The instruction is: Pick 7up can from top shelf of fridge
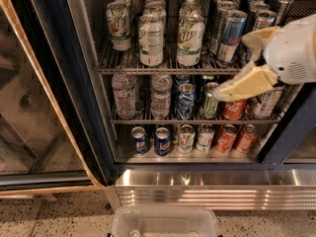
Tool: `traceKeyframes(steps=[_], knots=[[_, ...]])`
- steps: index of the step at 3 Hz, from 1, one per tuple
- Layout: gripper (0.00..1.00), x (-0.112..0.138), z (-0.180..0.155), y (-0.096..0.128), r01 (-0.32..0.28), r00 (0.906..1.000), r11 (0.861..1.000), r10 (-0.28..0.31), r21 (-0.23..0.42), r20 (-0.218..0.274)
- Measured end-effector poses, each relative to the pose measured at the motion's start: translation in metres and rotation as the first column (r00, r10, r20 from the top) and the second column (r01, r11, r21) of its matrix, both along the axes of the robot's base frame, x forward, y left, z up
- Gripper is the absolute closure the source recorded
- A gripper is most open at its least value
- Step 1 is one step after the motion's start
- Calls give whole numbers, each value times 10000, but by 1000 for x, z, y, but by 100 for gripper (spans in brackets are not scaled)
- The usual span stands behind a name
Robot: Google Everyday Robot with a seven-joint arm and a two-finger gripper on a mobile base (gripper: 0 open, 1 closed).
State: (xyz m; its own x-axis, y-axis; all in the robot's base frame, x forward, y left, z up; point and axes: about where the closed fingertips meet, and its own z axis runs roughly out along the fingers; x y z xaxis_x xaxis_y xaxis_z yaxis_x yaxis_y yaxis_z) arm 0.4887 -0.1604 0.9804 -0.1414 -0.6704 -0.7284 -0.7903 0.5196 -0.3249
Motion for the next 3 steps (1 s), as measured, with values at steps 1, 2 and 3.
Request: traceKeyframes(steps=[1,2,3], knots=[[31,20,5,20,-79,9978,9969,26,787,662],[30,33,6,16,524,9909,9809,-744,1874,1119],[15,55,5,15,937,9784,9518,-1423,2920,1498]])
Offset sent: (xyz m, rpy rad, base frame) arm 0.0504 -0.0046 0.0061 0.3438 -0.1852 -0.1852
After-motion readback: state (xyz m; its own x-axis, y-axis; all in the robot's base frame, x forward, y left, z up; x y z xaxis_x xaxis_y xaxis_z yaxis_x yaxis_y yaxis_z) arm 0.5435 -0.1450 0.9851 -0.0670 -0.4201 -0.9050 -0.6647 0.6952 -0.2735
